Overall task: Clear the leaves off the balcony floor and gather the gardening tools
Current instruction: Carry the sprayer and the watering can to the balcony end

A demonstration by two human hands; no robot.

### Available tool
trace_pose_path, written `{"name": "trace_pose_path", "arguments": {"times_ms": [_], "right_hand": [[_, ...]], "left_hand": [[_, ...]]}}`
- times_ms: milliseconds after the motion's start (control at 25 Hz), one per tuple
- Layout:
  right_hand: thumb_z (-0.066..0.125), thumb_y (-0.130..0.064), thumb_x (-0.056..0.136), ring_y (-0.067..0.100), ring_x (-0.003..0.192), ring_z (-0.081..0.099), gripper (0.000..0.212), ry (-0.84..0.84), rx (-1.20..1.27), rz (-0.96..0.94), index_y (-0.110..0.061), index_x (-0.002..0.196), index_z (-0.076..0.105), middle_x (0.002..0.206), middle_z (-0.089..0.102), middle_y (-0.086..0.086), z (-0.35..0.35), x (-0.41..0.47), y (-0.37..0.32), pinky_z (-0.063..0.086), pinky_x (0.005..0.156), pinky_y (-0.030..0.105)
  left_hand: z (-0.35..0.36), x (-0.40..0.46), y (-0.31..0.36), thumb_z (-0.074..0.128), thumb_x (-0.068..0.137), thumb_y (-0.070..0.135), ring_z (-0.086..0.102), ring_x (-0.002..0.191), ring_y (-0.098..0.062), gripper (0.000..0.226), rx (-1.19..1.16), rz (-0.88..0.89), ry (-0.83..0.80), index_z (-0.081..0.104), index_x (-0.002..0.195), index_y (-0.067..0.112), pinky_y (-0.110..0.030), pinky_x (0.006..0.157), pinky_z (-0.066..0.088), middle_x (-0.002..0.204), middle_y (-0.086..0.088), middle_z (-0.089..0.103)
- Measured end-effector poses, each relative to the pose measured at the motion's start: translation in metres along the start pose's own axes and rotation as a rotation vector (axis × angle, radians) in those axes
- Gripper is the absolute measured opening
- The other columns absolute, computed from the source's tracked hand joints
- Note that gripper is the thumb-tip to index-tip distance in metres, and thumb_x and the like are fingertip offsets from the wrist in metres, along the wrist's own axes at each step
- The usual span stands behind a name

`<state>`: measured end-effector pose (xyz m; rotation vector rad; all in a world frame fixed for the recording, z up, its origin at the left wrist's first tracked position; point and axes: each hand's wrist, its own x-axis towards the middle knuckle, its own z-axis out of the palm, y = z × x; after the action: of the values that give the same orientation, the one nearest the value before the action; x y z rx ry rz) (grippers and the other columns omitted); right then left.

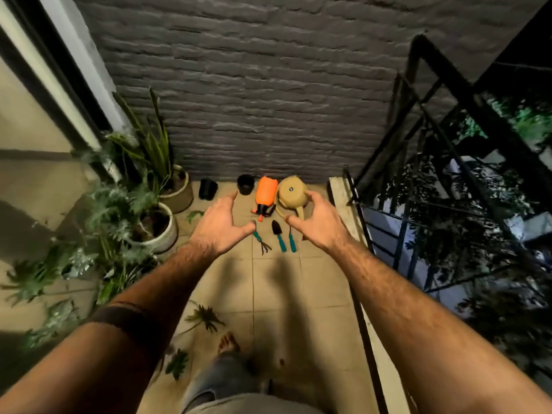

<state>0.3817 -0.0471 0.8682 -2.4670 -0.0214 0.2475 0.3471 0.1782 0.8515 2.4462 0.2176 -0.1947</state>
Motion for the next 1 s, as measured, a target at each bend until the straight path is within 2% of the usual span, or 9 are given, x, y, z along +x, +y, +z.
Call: {"name": "trace_pose_path", "arguments": {"times_ms": [80, 160, 400, 560, 800, 1000], "right_hand": [[0.075, -0.05, 0.079, 0.025, 0.133, 0.049, 0.087, 0.026, -0.011, 0.015, -0.017, 0.151, 0.039, 0.148, 0.049, 0.009, -0.012, 0.036, -0.004, 0.042, 0.11, 0.036], [0.077, -0.046, 0.079, 0.026, 0.133, 0.048, 0.088, 0.044, -0.007, 0.018, -0.015, 0.151, 0.038, 0.147, 0.049, 0.01, -0.024, 0.064, -0.003, 0.041, 0.109, 0.035], [0.078, -0.042, 0.081, 0.03, 0.138, 0.044, 0.092, -0.005, -0.044, 0.026, -0.01, 0.154, 0.031, 0.152, 0.043, 0.015, -0.07, 0.137, 0.029, 0.038, 0.11, 0.036], [0.079, -0.042, 0.079, 0.032, 0.135, 0.047, 0.091, -0.059, -0.05, 0.004, -0.007, 0.151, 0.035, 0.149, 0.046, 0.017, -0.096, 0.172, 0.065, 0.043, 0.108, 0.039], [0.078, -0.042, 0.082, 0.032, 0.135, 0.047, 0.091, -0.115, -0.087, 0.035, -0.006, 0.151, 0.032, 0.151, 0.043, 0.016, -0.12, 0.211, 0.101, 0.044, 0.106, 0.042], [0.077, -0.041, 0.082, 0.033, 0.134, 0.047, 0.089, -0.105, -0.127, 0.078, -0.009, 0.151, 0.032, 0.15, 0.043, 0.015, -0.113, 0.252, 0.105, 0.045, 0.105, 0.045]], "left_hand": [[-0.01, 0.04, 0.011, 0.062, 0.071, 0.065, 0.043, 0.138, -0.027, 0.104, 0.044, 0.024, -0.001, 0.027, 0.156, 0.014, -0.042, 0.115, 0.037, 0.153, -0.012, 0.042], [-0.015, 0.072, 0.024, 0.066, 0.076, 0.058, 0.037, 0.143, -0.027, 0.101, 0.059, 0.053, 0.006, 0.026, 0.156, 0.011, -0.039, 0.118, 0.031, 0.156, -0.013, 0.038], [-0.005, 0.127, 0.081, 0.072, 0.081, 0.049, 0.038, 0.141, -0.027, 0.098, 0.076, 0.07, 0.056, 0.022, 0.158, 0.012, -0.036, 0.117, 0.032, 0.157, -0.012, 0.036], [0.015, 0.142, 0.119, 0.071, 0.085, 0.044, 0.035, 0.143, -0.026, 0.094, 0.089, 0.048, 0.092, 0.021, 0.158, 0.012, -0.033, 0.118, 0.029, 0.157, -0.013, 0.035], [0.046, 0.178, 0.133, 0.07, 0.082, 0.05, 0.038, 0.142, -0.026, 0.098, 0.118, -0.056, -0.013, 0.02, 0.158, 0.014, -0.037, 0.117, 0.034, 0.159, -0.013, 0.033], [0.059, 0.229, 0.12, 0.07, 0.081, 0.052, 0.043, 0.138, -0.026, 0.094, 0.131, -0.084, -0.085, 0.026, 0.156, 0.017, -0.036, 0.113, 0.038, 0.155, -0.011, 0.04]]}}
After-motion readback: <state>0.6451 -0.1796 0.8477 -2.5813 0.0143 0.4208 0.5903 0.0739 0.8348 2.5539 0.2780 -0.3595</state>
